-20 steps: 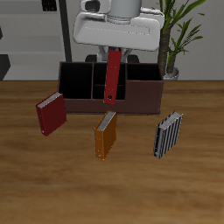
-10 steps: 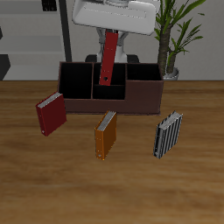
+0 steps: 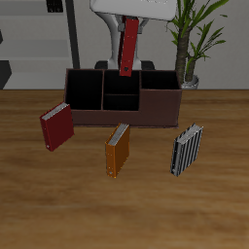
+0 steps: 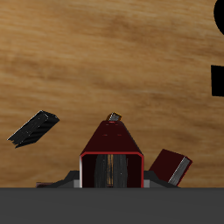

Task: Place the left red book into the back desk caddy's back compartment

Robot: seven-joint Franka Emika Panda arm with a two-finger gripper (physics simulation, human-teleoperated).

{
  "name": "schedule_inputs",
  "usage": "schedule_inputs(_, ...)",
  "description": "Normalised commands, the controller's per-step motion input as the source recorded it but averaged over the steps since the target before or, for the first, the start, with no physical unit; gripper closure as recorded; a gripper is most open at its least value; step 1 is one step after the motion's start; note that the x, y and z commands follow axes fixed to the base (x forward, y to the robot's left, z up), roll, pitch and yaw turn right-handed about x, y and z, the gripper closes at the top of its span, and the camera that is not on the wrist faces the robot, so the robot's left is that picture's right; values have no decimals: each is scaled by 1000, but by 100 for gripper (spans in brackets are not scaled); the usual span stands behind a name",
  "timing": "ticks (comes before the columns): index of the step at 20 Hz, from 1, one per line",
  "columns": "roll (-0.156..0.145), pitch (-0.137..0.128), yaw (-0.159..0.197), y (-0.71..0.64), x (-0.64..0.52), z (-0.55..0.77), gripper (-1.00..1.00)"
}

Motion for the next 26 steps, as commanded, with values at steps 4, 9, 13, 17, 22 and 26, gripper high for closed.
schedule_inputs(4, 0, -15, 23, 34, -319, 97, 100)
schedule_inputs(9, -16, -24, 3, -21, -304, 166, 100)
schedule_inputs(13, -24, -10, 21, 45, -437, 85, 100)
schedule_inputs(17, -28, -29, -21, 32, -485, 89, 100)
schedule_inputs(22, -15, -13, -21, -53, -318, -5, 100)
schedule_inputs(26, 13, 13, -16, 32, -227, -90, 100)
